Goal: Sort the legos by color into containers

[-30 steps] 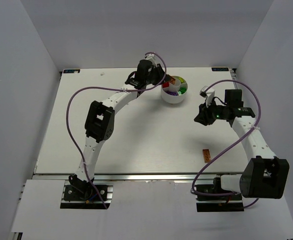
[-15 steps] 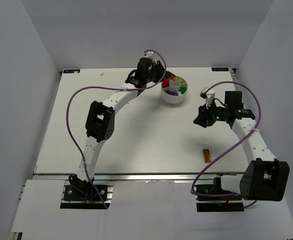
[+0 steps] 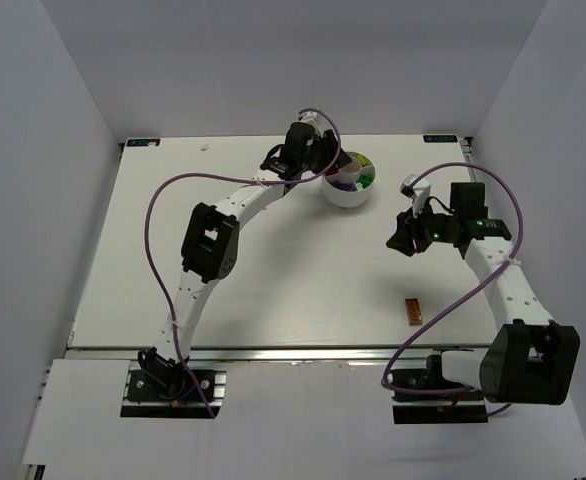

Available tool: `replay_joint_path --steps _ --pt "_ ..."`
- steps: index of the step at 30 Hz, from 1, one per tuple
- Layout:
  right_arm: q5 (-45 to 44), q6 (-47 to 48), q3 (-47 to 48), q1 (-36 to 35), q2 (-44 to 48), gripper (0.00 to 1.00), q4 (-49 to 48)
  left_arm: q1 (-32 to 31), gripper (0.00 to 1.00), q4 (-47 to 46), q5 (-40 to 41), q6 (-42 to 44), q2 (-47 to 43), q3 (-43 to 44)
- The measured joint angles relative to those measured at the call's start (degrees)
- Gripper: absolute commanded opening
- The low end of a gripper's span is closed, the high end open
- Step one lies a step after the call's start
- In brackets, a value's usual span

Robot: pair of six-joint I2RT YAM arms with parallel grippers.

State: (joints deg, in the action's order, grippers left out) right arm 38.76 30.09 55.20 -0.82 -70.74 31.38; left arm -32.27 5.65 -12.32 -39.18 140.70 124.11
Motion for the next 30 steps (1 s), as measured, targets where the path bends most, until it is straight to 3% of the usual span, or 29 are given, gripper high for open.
replay_joint_path --steps 6,12,16,22,25,30 --pt "-0.24 -0.31 -0.37 0.0 0.79 0.6 0.17 -0.44 0.55 -0.2 0.92 0.33 0.11 0.83" --pt "-3.74 -3.45 -0.37 0.0 -0.07 0.63 1.6 -0.46 0.52 -0.26 2.73 1.88 -3.85 -2.45" --pt "-8.72 -4.94 -2.01 -0.22 -1.66 0.66 5.01 -0.02 0.64 -2.49 4.28 2.78 -17.49 -18.03" --pt "-17.05 -5.22 -3.58 -3.5 -1.88 0.72 13.92 1.05 0.68 -10.91 6.03 1.18 -40.72 -41.68" --pt "-20.0 -4.07 -3.58 -5.16 -2.54 0.74 17.49 1.55 0.69 -13.4 6.29 0.2 -46.64 -48.11" --pt "-25.57 -2.12 -5.77 -6.14 -4.11 0.69 21.79 1.68 0.69 -13.51 6.43 -0.61 -51.82 -58.93"
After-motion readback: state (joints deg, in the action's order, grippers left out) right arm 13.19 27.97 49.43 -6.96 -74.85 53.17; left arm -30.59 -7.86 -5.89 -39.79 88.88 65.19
